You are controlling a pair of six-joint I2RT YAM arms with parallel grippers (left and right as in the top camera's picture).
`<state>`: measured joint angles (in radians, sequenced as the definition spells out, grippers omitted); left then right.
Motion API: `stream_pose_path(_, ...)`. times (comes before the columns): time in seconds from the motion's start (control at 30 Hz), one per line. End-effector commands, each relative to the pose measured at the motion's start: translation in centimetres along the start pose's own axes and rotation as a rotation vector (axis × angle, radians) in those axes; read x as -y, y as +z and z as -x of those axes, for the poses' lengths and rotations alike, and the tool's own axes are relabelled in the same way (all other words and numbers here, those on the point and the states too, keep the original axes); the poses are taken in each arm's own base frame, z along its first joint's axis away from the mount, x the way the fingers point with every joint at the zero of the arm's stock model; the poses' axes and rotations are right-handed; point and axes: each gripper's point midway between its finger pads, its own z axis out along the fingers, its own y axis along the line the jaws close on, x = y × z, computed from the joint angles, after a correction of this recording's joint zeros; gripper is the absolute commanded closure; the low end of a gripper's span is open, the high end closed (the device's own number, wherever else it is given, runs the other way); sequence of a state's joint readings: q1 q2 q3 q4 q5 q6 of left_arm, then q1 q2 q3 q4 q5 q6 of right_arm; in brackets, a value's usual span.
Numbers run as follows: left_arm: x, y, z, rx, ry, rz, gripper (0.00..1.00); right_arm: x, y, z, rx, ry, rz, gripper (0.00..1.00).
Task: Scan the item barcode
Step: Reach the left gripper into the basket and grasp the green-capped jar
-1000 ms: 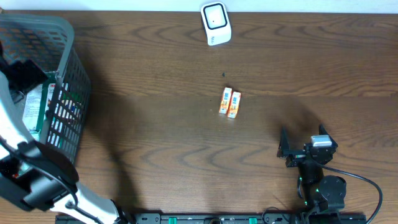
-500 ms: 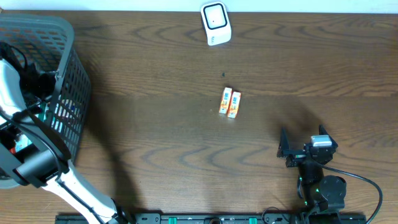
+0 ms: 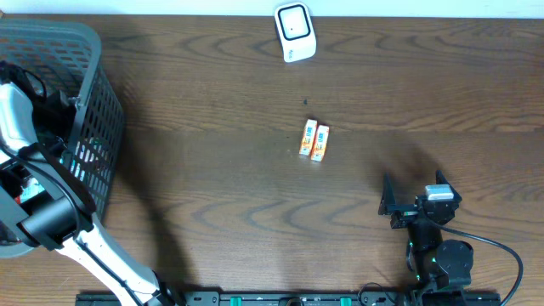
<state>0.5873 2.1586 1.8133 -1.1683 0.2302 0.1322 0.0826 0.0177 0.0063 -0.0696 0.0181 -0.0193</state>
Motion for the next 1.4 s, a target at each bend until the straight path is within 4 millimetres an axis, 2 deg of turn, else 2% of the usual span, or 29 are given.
stream_pose_path(0.0,-0.5,1.1,-0.8,-0.039,0.002,0.010,0.11,-0.2,0.0,0.0,-0.001,-0.012,0.008,0.01)
stream_pose_path(0.17,-0.5,1.1,-0.7,-0.034,-0.015,0.011,0.16,-0.2,0.0,0.0,0.000,-0.012,0.008,0.01)
stream_pose_path(0.3,-0.5,1.1,-0.7,-0.031,-0.016,0.010,0.31,-0.2,0.0,0.0,0.000,-0.012,0.008,0.01)
stream_pose_path(0.4,-0.5,1.0,-0.5,-0.027,-0.022,0.011,0.33,-0.2,0.0,0.0,0.000,-0.012,0.008,0.01)
stream_pose_path(0.5,-0.5,0.7,-0.3,-0.017,-0.021,0.012,0.34,-0.2,0.0,0.0,0.000,-0.012,0.008,0.01)
stream_pose_path(0.73,-0.6,1.7,-1.5,-0.062,-0.057,0.011,0.23,-0.2,0.0,0.0,0.000,-0.012,0.008,0.01)
stream_pose_path(0.93,-0.7,2.8,-2.2,-0.080,-0.065,0.010,0.22,-0.2,0.0,0.0,0.000,-0.012,0.008,0.01)
stream_pose_path(1.0,-0.7,2.6,-2.0,-0.072,-0.075,0.011,0.28,-0.2,0.0,0.0,0.000,-0.012,0.008,0.01)
stream_pose_path(1.03,-0.7,2.3,-1.9,-0.062,-0.077,0.011,0.32,-0.2,0.0,0.0,-0.001,-0.012,0.008,0.01)
stream_pose_path(1.1,-0.6,1.4,-1.4,-0.038,-0.075,0.012,0.34,-0.2,0.0,0.0,-0.001,-0.012,0.008,0.01)
stream_pose_path(1.2,-0.3,-1.2,-0.2,0.029,-0.066,0.015,0.37,-0.2,0.0,0.0,-0.001,-0.012,0.008,0.01)
stream_pose_path(1.27,-0.1,-3.9,0.7,0.099,-0.064,0.017,0.39,-0.2,0.0,0.0,-0.001,-0.012,0.008,0.01)
stream_pose_path(1.3,0.0,-6.2,1.4,0.165,-0.072,0.019,0.39,-0.2,0.0,0.0,0.000,-0.012,0.008,0.01)
stream_pose_path(1.37,0.2,-9.7,2.1,0.264,-0.084,0.023,0.39,-0.2,0.0,0.0,-0.001,-0.012,0.008,0.01)
